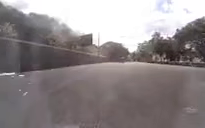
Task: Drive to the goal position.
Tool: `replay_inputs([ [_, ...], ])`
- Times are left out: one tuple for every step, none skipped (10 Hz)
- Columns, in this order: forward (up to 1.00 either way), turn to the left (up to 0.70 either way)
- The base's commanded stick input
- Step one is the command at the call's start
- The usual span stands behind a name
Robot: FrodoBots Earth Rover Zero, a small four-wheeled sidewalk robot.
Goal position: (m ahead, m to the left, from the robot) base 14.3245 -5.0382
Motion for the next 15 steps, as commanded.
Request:
replay_inputs([
  [0.70, 0.00],
  [0.70, 0.00],
  [0.70, 0.01],
  [0.70, 0.02],
  [0.70, 0.01],
  [0.70, 0.00],
  [0.70, 0.00],
  [0.70, 0.01],
  [0.70, 0.02],
  [0.70, 0.02],
  [0.70, 0.02],
  [0.70, 0.00],
  [0.70, 0.00],
  [0.70, 0.00],
  [0.70, 0.00],
])
